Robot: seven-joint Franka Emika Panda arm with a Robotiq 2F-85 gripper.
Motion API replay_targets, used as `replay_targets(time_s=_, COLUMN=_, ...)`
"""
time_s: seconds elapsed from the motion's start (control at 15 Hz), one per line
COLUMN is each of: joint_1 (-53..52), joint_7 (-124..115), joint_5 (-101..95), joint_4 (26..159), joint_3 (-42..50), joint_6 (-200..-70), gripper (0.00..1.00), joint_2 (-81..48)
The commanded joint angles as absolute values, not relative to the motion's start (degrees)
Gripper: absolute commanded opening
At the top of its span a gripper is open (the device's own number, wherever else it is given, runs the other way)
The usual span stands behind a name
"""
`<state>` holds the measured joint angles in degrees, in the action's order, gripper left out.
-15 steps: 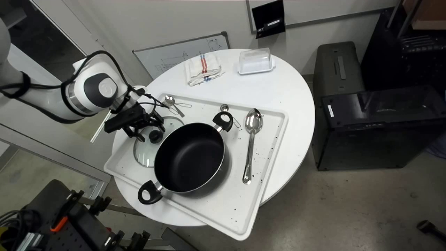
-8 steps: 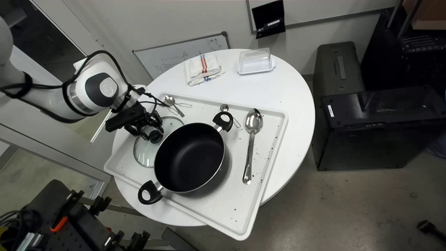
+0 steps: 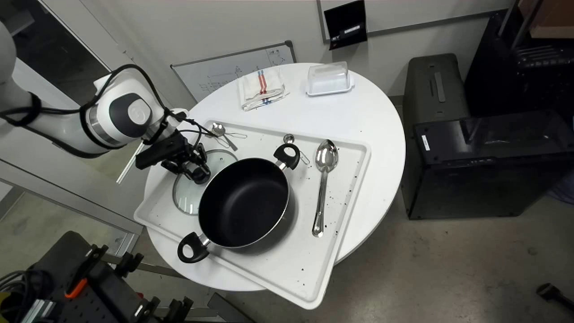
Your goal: Place the lid on the pot
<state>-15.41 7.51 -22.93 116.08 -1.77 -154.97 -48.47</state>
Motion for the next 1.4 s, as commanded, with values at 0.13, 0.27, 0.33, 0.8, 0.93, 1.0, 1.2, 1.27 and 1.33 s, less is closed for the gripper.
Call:
replay_targets(time_s=0.13, joint_1=-15.17, joint_7=8.64, joint_5=-22.88, joint_4=117.7, joint_3=-2.25, joint_6=-155.4, gripper=0.25, joint_2=-45.82)
replay_targets(time_s=0.27, joint_1=-14.95, joint_7=8.94, joint_5=-22.86, joint_4=118.65, joint_3=-2.62, joint_6=-155.35, gripper=0.25, joint_2=-44.48)
replay_targets(time_s=0.33, joint_1=-14.88, joint_7=9.05, joint_5=-22.88, joint_4=119.03, joint_3=-2.77, joint_6=-155.53, gripper=0.25, joint_2=-43.95)
replay_targets(time_s=0.8, joint_1=-13.75, joint_7=11.45, joint_5=-22.38, joint_4=124.41, joint_3=-5.06, joint_6=-153.8, gripper=0.25, joint_2=-35.75)
replay_targets(time_s=0.93, joint_1=-13.07, joint_7=12.48, joint_5=-21.82, joint_4=126.34, joint_3=-6.24, joint_6=-152.65, gripper=0.25, joint_2=-32.65)
replay_targets(time_s=1.0, joint_1=-12.88, joint_7=12.87, joint_5=-21.63, joint_4=127.19, joint_3=-6.66, joint_6=-152.01, gripper=0.25, joint_2=-31.17)
replay_targets(time_s=1.2, joint_1=-12.17, joint_7=13.75, joint_5=-21.12, joint_4=129.52, joint_3=-7.75, joint_6=-149.38, gripper=0.25, joint_2=-26.49)
replay_targets(time_s=1.27, joint_1=-12.07, joint_7=13.64, joint_5=-21.22, joint_4=130.16, joint_3=-7.79, joint_6=-149.06, gripper=0.25, joint_2=-25.18)
replay_targets(time_s=1.33, joint_1=-11.86, joint_7=13.59, joint_5=-21.16, joint_4=130.73, joint_3=-7.8, joint_6=-148.03, gripper=0.25, joint_2=-23.8)
